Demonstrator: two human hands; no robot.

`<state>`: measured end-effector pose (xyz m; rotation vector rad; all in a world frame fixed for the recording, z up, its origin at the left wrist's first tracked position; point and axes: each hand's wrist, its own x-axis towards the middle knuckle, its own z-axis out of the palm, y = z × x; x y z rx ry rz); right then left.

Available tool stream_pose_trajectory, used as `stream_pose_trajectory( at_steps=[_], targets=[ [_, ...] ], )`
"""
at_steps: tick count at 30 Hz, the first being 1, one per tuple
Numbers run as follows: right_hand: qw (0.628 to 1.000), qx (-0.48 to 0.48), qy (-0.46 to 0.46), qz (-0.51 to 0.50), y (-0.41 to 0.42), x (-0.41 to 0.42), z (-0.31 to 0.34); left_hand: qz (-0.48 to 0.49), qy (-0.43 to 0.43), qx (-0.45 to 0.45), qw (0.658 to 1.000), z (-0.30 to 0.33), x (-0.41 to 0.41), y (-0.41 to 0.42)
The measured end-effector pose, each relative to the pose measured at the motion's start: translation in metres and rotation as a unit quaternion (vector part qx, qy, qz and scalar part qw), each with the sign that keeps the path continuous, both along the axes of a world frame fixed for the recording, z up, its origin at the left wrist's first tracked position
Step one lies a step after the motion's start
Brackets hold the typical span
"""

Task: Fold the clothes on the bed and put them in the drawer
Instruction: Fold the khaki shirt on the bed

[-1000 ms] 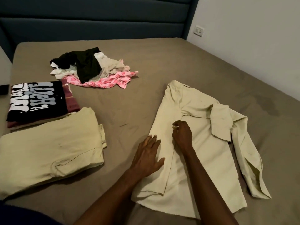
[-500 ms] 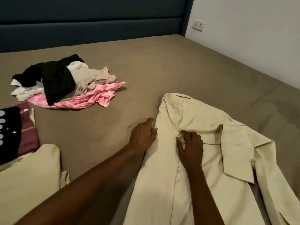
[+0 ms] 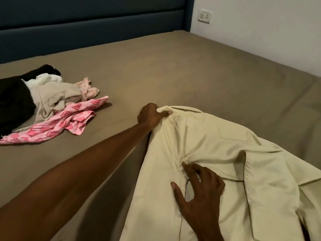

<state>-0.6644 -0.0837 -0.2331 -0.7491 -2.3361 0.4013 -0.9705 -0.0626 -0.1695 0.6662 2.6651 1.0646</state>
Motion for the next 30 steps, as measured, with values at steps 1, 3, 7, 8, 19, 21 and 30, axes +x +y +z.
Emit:
stream_pose_trajectory(
  at_steps=[1,3,7,8,19,21,30],
  targets=[
    [1.000,0.006,-0.004,0.003,-0.001,0.000,0.000,0.002,0.010,-0.011,1.000,-0.002,-0.001,0.002],
    [1.000,0.018,-0.021,-0.008,-0.001,-0.002,0.000,0.019,0.041,-0.055,0.997,-0.004,-0.005,0.006],
    [0.999,-0.017,0.013,-0.046,0.003,-0.004,-0.002,0.030,0.080,-0.048,0.995,-0.013,-0.004,0.008],
    [0.998,-0.032,0.031,-0.047,0.003,-0.004,-0.002,0.033,0.075,-0.028,0.996,-0.014,-0.003,0.006],
    [0.987,-0.040,0.044,-0.152,-0.001,-0.006,0.002,-0.122,0.360,0.028,0.924,-0.011,0.050,-0.027],
    [0.985,-0.039,0.053,-0.157,-0.002,-0.007,0.002,-0.222,0.373,-0.042,0.900,-0.024,0.065,-0.036],
    [0.962,-0.051,-0.054,-0.264,-0.003,-0.008,0.007,-0.242,0.180,-0.108,0.947,-0.040,0.063,-0.051]
  ],
)
